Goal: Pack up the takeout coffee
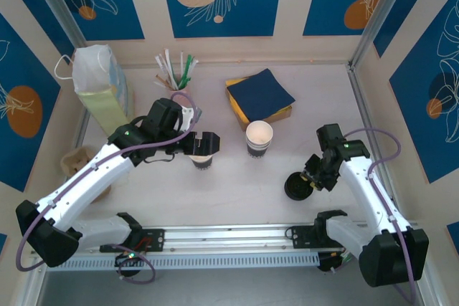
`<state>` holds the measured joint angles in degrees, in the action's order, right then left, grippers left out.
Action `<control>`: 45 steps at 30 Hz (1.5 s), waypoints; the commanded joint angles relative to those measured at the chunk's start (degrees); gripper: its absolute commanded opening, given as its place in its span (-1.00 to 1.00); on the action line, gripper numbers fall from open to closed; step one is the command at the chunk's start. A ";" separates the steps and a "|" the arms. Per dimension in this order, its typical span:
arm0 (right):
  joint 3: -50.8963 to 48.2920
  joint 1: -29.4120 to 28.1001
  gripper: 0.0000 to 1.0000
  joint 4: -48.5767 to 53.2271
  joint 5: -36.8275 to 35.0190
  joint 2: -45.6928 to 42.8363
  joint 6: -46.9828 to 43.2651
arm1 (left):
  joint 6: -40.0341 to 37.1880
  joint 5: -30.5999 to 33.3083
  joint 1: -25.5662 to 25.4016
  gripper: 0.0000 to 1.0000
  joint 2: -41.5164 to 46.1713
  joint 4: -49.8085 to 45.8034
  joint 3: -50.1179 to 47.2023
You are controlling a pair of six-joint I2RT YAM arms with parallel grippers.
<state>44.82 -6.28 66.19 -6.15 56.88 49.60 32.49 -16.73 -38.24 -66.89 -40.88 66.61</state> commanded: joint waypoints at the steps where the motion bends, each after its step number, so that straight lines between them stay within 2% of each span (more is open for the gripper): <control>1: -1.62 0.03 -0.45 -0.65 1.45 -0.19 1.01 | -0.33 -0.15 0.46 1.00 0.33 0.76 -0.34; 6: 0.46 -5.11 -0.45 -2.47 0.62 1.95 2.53 | -1.10 0.62 0.53 0.99 0.44 0.20 -0.16; 12: 5.40 -12.31 -0.44 -2.59 -2.73 9.85 3.92 | -1.90 1.51 0.54 1.00 0.78 -0.73 -0.25; 29: 8.27 -16.75 -0.42 -5.19 -3.21 18.74 4.59 | -3.05 3.28 0.56 1.00 2.60 -1.96 -1.16; 45: 6.08 -16.76 -0.45 -6.50 -3.11 19.76 4.65 | -3.50 3.72 0.56 1.00 2.38 -2.36 -1.01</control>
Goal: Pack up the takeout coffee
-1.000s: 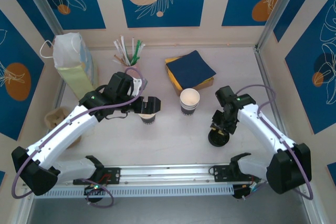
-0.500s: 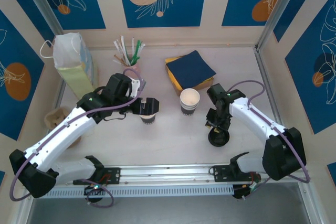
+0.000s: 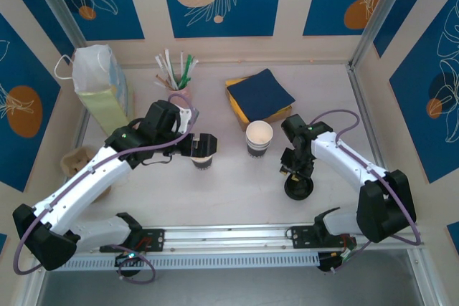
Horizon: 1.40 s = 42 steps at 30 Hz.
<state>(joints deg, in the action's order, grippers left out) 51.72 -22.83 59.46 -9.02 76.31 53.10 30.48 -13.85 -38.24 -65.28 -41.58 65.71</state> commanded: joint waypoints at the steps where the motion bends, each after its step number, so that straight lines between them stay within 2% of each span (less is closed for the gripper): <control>1: -1.04 -0.16 -0.46 0.05 -0.17 0.31 1.28 | -1.46 0.82 0.61 1.00 0.78 -1.66 -0.15; 12: -1.45 -0.91 -0.46 0.65 0.01 -0.27 2.35 | -1.41 0.97 0.64 0.99 0.68 -1.58 -0.29; 26: -3.49 -1.16 -0.65 -0.40 0.40 -0.38 3.01 | -1.16 0.82 0.61 0.99 0.94 -1.84 -0.39; 33: -1.56 -1.71 -0.74 1.99 -0.57 -2.81 3.47 | -0.94 0.84 0.61 1.00 1.12 -1.84 -0.41; 42: 0.67 -1.48 -0.76 6.27 -1.44 -7.06 3.63 | -0.31 0.46 0.68 1.00 1.14 -1.48 -0.49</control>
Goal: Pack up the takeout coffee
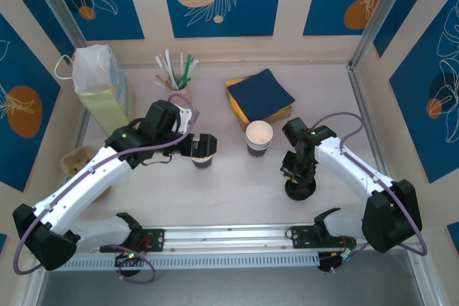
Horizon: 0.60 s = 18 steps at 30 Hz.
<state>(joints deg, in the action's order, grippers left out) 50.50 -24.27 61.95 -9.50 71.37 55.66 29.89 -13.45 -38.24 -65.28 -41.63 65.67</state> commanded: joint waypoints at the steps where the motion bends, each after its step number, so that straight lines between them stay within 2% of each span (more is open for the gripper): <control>1: 2.40 0.01 -0.76 4.25 -1.05 -2.75 0.98 | 0.34 0.09 0.62 1.00 1.20 -1.40 -0.44; 13: 14.20 0.50 -0.80 4.60 2.36 -11.90 -3.11 | 3.05 1.68 0.71 1.00 1.61 1.43 -0.11; 18: 21.28 0.09 -0.80 1.19 7.27 -11.79 -5.92 | 4.54 1.20 1.05 1.00 0.89 2.05 1.70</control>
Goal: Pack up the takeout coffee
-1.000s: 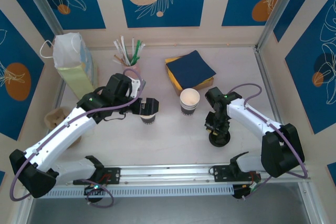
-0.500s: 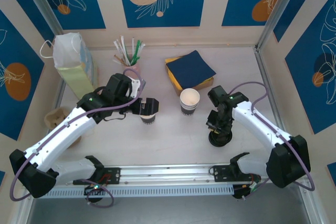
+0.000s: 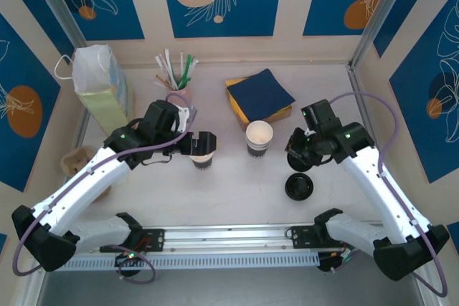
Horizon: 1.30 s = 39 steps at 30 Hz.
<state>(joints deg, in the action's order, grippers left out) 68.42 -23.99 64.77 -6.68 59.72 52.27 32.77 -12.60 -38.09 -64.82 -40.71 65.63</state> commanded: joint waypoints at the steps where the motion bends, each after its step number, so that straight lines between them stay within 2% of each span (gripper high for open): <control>1: 4.39 -0.40 -0.80 -2.61 5.30 -0.01 -3.21 | 2.00 -0.38 1.10 1.00 0.15 1.28 2.11; 6: 8.72 -0.80 -0.80 -8.83 10.50 2.35 -6.39 | 5.85 -4.14 1.45 1.00 -0.40 5.45 2.49; 13: 11.24 -1.00 -0.81 -17.23 17.99 7.08 -10.46 | 12.04 -6.28 1.74 1.00 -1.53 11.94 3.35; 22: 15.36 0.10 -0.80 -27.42 33.47 16.47 -16.69 | 23.54 -6.94 3.41 1.00 -5.33 18.53 5.18; 32: 18.90 1.11 -0.80 -39.82 50.02 24.30 -18.32 | 33.67 -9.06 8.02 0.92 -5.62 25.93 5.85; 35: 19.54 1.21 -0.80 -42.47 54.35 25.60 -18.04 | 38.13 -11.66 10.36 0.91 -5.97 29.70 5.22; 39: 19.46 0.47 -0.80 -45.83 56.22 26.30 -17.93 | 45.98 -16.95 13.17 0.88 -7.18 38.66 2.72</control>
<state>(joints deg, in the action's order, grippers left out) 86.04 -23.03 23.20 43.92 85.54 34.98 71.35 -24.23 -26.46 -71.16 -11.05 69.34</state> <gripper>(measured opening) 0.101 0.944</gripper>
